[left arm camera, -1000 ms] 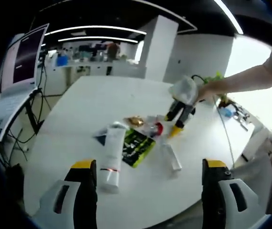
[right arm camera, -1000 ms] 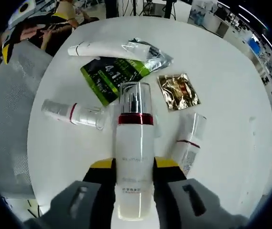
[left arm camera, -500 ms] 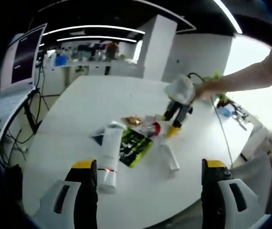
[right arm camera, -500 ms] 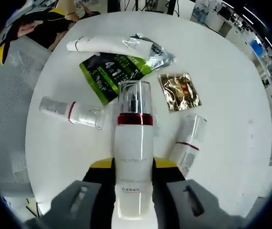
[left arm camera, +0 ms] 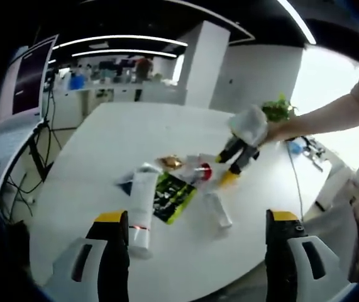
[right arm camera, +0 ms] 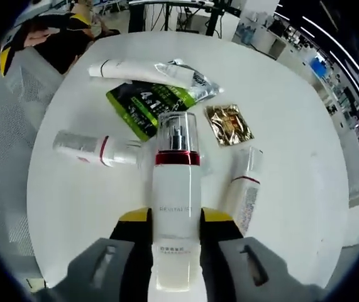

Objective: Arrange the skincare products in the storage area until every visible bottle or jar stands upright without overlapping.

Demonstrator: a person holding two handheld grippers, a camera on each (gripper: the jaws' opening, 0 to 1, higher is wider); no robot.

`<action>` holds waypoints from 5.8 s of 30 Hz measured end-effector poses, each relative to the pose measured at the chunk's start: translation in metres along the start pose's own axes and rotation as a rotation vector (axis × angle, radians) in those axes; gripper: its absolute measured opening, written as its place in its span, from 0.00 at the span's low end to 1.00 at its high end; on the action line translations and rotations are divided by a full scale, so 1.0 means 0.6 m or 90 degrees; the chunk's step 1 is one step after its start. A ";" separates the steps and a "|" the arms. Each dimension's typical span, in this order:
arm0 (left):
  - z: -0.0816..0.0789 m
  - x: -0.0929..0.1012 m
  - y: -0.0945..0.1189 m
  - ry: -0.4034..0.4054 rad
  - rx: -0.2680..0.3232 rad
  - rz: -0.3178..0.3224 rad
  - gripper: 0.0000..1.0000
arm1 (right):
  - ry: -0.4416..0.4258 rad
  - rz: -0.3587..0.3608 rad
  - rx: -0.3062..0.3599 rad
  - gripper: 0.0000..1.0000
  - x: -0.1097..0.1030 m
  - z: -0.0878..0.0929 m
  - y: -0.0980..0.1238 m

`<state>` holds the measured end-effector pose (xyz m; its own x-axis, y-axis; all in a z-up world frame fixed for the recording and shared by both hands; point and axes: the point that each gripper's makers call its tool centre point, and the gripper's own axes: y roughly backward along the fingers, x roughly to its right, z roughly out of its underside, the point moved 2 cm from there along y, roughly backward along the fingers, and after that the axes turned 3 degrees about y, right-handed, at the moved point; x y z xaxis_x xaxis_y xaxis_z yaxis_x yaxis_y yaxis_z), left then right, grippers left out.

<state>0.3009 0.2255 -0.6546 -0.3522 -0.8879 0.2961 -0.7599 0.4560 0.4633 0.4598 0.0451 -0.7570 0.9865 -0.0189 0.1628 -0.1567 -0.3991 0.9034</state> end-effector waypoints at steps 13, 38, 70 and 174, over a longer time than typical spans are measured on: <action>-0.058 0.032 -0.034 0.076 0.054 0.064 0.84 | -0.123 0.141 0.126 0.27 -0.018 -0.030 0.102; -0.154 0.173 -0.098 0.197 0.104 0.226 0.66 | -0.229 0.291 0.325 0.27 -0.107 -0.141 0.254; -0.149 0.281 -0.105 0.105 0.029 0.334 0.25 | -0.339 0.335 0.391 0.28 -0.179 -0.097 0.309; -0.038 0.345 -0.332 -0.412 -0.214 0.591 0.26 | -0.554 0.386 0.258 0.31 -0.106 0.106 0.171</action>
<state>0.3920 -0.0478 -0.6665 -0.9790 -0.0293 0.2019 0.0815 0.8509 0.5189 0.3842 -0.0529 -0.6996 0.4765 -0.8774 0.0554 -0.7483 -0.3717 0.5494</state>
